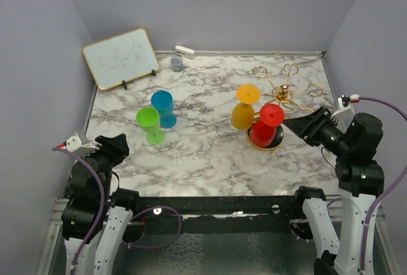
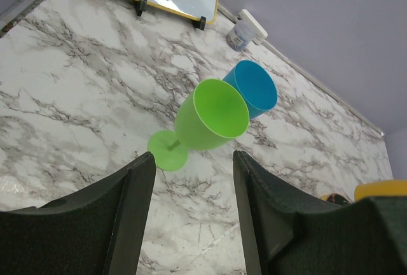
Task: Take the wine glass off the wine glass rack
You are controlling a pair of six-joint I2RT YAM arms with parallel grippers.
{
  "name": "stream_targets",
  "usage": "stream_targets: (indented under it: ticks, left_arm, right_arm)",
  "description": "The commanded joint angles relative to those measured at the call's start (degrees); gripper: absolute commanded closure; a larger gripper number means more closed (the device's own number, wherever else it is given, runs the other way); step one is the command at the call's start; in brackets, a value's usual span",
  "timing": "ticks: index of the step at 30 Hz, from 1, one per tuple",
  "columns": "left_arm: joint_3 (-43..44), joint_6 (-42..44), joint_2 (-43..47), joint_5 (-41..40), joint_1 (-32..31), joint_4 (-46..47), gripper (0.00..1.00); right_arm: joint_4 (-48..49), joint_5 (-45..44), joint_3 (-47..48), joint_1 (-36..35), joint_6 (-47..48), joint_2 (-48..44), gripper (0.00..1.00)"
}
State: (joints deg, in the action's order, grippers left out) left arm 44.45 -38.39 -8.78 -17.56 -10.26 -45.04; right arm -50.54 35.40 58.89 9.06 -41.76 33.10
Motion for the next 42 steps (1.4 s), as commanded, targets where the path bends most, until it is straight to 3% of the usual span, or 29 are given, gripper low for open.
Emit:
stream_targets:
  ticks: [1,27,42]
  left_arm:
    - [-0.31,0.77,0.15,0.51,-0.20,1.40,0.46]
    - [-0.35,0.49,-0.73,0.07,-0.20,1.44,0.46]
    - [-0.38,0.51,-1.07,0.07,-0.20,1.44,0.47]
  right_arm:
    - [5.83,-0.09,-1.16,-0.18,0.73,1.16,0.58]
    - [15.81,9.74,-5.40,-0.18,1.51,7.65,0.66]
    - [15.40,9.81,-2.74,-0.18,1.25,6.73,0.97]
